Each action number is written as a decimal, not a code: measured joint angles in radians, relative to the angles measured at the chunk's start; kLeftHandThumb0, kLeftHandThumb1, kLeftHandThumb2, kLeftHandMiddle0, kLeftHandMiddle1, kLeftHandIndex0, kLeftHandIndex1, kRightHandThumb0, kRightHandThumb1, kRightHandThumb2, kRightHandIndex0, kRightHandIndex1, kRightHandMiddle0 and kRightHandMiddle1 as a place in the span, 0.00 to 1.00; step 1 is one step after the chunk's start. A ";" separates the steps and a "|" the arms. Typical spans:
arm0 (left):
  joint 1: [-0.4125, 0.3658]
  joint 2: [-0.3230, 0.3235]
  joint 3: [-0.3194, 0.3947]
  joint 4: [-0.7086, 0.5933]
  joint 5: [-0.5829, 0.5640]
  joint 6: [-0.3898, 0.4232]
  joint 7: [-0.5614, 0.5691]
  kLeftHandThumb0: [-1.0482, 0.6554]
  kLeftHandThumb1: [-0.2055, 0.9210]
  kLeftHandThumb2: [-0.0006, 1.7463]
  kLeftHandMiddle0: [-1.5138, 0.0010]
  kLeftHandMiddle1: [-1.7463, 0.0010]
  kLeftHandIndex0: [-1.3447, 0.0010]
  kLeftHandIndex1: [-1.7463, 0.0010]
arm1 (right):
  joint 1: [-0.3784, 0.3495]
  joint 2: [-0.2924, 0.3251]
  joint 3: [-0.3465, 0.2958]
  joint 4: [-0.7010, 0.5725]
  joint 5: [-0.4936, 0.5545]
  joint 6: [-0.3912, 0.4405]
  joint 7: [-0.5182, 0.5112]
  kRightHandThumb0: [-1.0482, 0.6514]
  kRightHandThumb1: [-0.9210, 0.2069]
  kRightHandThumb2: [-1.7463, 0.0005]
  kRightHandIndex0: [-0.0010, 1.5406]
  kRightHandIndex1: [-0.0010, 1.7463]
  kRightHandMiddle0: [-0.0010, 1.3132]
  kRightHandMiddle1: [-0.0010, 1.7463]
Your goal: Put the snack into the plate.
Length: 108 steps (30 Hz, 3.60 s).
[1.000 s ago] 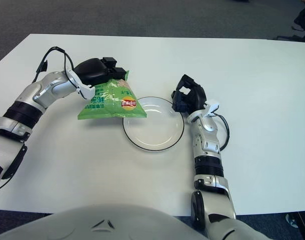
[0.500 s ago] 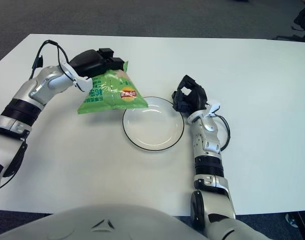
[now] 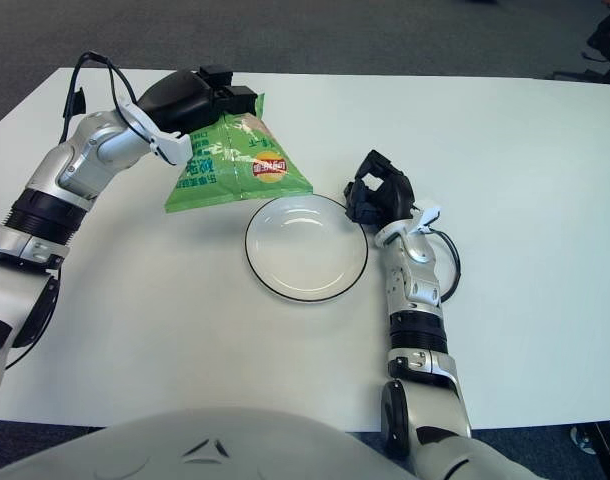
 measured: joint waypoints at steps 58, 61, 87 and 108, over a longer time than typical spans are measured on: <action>-0.017 -0.233 -0.060 0.036 -0.120 -0.028 -0.142 0.94 0.28 0.90 0.48 0.00 0.21 0.00 | -0.117 0.011 -0.115 0.179 -0.086 -0.155 -0.398 0.31 0.61 0.18 0.87 1.00 0.52 1.00; -0.012 -0.251 -0.072 0.050 -0.117 -0.028 -0.140 0.94 0.28 0.90 0.48 0.00 0.21 0.00 | -0.118 0.011 -0.114 0.182 -0.086 -0.158 -0.399 0.31 0.61 0.18 0.87 1.00 0.52 1.00; 0.023 -0.315 -0.169 0.095 -0.075 0.012 -0.195 0.95 0.27 0.91 0.48 0.00 0.23 0.00 | -0.117 0.017 -0.115 0.175 -0.074 -0.158 -0.406 0.31 0.61 0.18 0.85 1.00 0.53 1.00; -0.031 -0.268 -0.265 0.103 0.032 -0.094 -0.191 0.75 0.67 0.58 0.71 0.00 0.84 0.10 | -0.112 0.024 -0.100 0.165 -0.077 -0.159 -0.386 0.31 0.60 0.19 0.85 1.00 0.52 1.00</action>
